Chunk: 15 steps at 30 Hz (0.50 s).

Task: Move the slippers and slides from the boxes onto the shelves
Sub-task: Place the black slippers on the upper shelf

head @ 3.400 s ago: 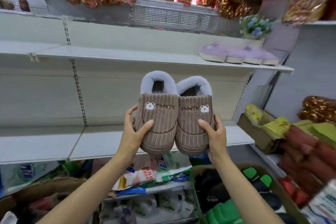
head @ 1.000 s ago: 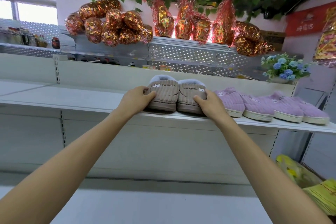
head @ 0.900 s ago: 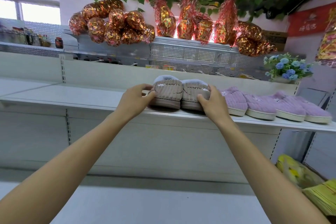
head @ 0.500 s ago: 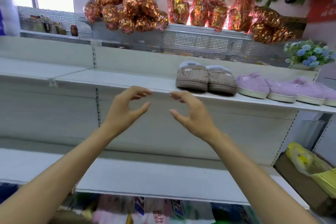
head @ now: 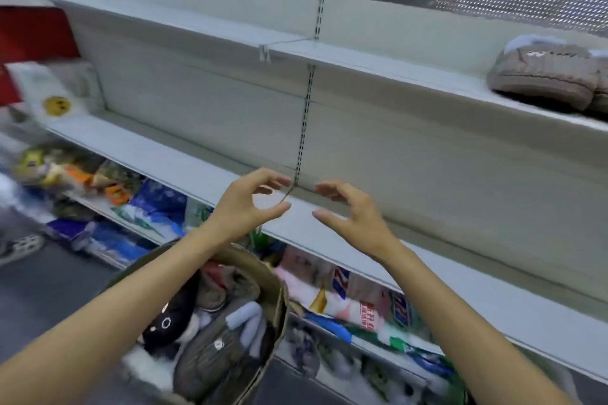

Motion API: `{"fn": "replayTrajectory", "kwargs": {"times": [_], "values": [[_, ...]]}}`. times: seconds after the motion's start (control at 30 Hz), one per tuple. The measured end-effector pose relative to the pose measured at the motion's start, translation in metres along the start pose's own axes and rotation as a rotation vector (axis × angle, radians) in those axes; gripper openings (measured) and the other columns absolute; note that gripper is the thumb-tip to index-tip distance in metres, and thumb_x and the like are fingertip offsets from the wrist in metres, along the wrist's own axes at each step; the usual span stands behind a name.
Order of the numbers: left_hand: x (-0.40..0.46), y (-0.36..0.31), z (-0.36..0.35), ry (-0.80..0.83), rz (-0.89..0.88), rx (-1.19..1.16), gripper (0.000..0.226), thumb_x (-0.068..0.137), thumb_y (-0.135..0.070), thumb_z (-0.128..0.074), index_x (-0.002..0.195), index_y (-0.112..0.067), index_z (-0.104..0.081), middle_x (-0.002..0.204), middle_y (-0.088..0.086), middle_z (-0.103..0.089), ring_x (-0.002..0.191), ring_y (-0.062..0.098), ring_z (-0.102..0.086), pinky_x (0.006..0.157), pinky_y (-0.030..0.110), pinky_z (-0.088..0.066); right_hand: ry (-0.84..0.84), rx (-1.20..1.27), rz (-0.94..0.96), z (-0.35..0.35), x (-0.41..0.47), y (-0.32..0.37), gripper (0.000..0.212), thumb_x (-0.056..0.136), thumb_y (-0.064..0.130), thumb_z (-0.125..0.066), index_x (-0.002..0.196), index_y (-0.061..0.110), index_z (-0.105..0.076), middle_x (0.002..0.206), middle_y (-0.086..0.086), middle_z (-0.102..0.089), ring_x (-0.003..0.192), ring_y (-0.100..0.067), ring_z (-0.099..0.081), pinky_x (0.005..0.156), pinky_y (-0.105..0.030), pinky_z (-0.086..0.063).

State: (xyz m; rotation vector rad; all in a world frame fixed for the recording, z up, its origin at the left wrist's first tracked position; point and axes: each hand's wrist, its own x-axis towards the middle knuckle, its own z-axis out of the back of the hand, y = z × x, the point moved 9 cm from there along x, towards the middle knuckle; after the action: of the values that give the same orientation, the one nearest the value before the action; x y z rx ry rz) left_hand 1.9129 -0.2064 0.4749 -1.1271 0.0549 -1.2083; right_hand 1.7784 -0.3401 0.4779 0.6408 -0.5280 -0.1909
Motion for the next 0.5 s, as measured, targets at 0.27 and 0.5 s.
{"fn": "replayTrajectory", "kwargs": {"times": [0.27,0.5], "values": [[-0.085,0.097,0.031,-0.016,0.272,0.125,0.038,0.082,-0.024,-0.081,0.117,-0.027,-0.067,0.115,-0.012,-0.068,0.109,0.009,-0.064,0.095,0.029,-0.051,0.244,0.194,-0.055,-0.140,0.012,-0.028,0.046,0.083,0.037,-0.073,0.125,0.020,-0.062,0.123,0.010,-0.066,0.115,-0.003,-0.060,0.100,-0.033,-0.049],[-0.175,0.219,0.043,0.042,0.578,0.167,0.036,0.081,-0.025,-0.082,0.115,-0.028,-0.068,0.113,-0.014,-0.067,0.106,0.004,-0.062,0.095,0.034,-0.052,0.434,0.167,-0.182,-0.273,-0.012,-0.064,0.049,0.088,0.041,-0.071,0.132,0.024,-0.058,0.131,0.009,-0.062,0.115,-0.005,-0.058,0.095,-0.024,-0.047]]}}
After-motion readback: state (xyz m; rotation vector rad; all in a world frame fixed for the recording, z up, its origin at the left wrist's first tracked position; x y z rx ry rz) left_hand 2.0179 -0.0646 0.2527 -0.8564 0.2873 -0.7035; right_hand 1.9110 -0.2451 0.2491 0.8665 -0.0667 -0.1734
